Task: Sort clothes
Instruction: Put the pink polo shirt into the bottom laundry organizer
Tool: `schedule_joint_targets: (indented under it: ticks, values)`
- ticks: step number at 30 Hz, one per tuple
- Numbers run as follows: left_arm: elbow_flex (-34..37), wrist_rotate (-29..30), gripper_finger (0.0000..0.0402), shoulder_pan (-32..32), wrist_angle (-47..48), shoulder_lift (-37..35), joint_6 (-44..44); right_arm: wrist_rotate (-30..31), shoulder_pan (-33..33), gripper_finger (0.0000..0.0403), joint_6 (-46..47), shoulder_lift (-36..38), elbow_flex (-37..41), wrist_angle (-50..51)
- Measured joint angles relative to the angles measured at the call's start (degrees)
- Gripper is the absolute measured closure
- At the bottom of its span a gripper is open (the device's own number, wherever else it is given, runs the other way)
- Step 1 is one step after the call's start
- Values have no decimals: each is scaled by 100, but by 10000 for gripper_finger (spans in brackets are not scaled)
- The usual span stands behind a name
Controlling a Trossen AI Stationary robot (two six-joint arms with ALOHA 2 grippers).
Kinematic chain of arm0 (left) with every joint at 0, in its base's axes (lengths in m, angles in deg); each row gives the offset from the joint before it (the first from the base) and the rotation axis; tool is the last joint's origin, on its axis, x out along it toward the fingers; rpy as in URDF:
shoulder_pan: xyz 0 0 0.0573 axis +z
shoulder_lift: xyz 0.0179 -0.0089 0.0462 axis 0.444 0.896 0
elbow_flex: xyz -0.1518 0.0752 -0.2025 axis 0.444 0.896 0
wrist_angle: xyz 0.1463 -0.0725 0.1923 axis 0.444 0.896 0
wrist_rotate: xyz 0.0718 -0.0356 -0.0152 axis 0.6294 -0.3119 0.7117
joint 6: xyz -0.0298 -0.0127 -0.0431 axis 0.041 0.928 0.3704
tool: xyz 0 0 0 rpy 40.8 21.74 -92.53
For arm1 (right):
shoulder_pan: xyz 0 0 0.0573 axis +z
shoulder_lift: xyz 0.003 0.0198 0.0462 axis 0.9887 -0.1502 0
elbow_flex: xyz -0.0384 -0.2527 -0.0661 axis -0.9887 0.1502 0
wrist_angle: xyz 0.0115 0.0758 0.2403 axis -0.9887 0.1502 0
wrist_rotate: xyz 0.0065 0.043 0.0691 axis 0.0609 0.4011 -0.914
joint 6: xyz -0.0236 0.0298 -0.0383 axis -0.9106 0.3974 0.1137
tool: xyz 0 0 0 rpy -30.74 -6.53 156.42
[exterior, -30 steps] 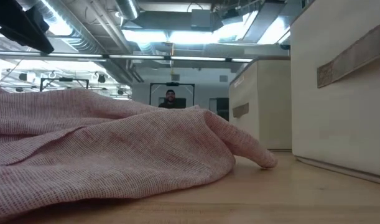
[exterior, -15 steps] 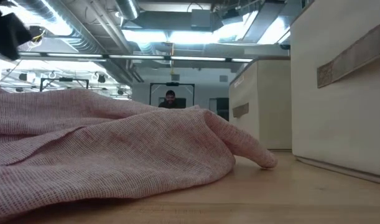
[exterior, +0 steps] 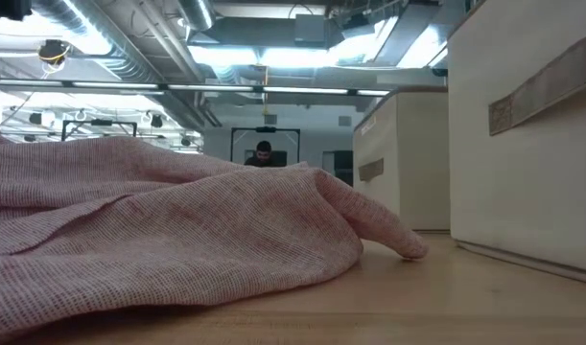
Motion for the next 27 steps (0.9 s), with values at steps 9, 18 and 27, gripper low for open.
schedule_joint_targets:
  ticks: [9, 18, 27]
  values:
    - [0, -496, 229, -419, 693, 93, 1337, -471, -452, 42, -572, -1547, 0, -1080]
    - [7, -491, 229, -518, 659, 966, 1392, -695, -428, 42, -1538, -2937, 2, -1817]
    - [13, 900, 229, -395, 61, 2134, 1311, -560, -433, 42, -1626, -3830, -20, -3394]
